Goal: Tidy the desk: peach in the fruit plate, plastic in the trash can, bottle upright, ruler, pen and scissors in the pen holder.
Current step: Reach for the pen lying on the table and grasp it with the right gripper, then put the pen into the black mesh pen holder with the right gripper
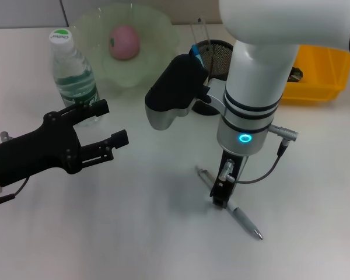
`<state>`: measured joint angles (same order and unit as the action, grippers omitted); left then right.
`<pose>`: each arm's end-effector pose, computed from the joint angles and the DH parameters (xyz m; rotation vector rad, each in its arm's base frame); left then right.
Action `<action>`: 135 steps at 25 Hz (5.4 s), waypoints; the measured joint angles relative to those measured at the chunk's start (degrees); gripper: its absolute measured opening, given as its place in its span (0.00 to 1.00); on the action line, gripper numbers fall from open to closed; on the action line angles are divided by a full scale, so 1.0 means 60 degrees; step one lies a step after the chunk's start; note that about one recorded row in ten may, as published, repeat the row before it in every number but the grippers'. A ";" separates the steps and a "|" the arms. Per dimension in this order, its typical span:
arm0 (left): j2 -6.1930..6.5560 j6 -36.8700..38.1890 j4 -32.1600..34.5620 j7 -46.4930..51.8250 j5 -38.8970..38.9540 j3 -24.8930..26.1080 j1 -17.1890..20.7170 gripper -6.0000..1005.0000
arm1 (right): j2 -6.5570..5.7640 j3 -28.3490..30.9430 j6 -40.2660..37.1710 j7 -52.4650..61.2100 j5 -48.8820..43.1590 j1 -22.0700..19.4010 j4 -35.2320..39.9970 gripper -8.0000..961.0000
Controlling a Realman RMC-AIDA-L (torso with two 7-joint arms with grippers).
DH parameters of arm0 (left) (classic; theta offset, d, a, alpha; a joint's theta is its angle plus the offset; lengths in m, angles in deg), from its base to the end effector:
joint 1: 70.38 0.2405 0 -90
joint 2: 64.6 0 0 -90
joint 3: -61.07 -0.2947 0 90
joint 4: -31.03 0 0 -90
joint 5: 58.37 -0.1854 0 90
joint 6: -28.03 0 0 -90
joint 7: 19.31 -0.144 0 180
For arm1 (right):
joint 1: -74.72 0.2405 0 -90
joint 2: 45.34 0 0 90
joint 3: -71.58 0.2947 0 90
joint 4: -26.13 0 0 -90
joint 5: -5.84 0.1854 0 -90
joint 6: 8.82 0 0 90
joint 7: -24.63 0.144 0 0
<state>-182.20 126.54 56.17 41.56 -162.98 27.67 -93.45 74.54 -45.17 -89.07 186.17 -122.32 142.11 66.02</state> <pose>-0.3016 0.2758 -0.0116 -2.5418 -0.5203 -1.0532 0.1367 0.3538 -0.1272 -2.7204 0.7365 -1.1272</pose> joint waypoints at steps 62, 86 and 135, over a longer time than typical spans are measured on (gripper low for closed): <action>0.0034 0.0075 -0.0001 0.0013 0.0033 0.0044 -0.0011 0.83 | -0.0022 -0.0276 -0.0110 -0.0321 -0.0098 -0.0301 0.0468 0.14; 0.0186 0.0124 0.0133 0.0251 0.0062 0.0072 0.0038 0.83 | -0.0101 0.4626 -0.1075 -0.2038 -0.2212 -0.2571 0.3002 0.14; -0.0126 -0.0376 -0.0303 0.0145 0.0165 0.0045 0.0019 0.83 | -0.0104 1.1349 0.0230 -1.4132 0.7518 -0.5822 -0.1335 0.14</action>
<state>-182.96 124.29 54.35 42.42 -161.99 27.94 -93.34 73.92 22.93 -87.69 101.38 -77.21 107.18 58.01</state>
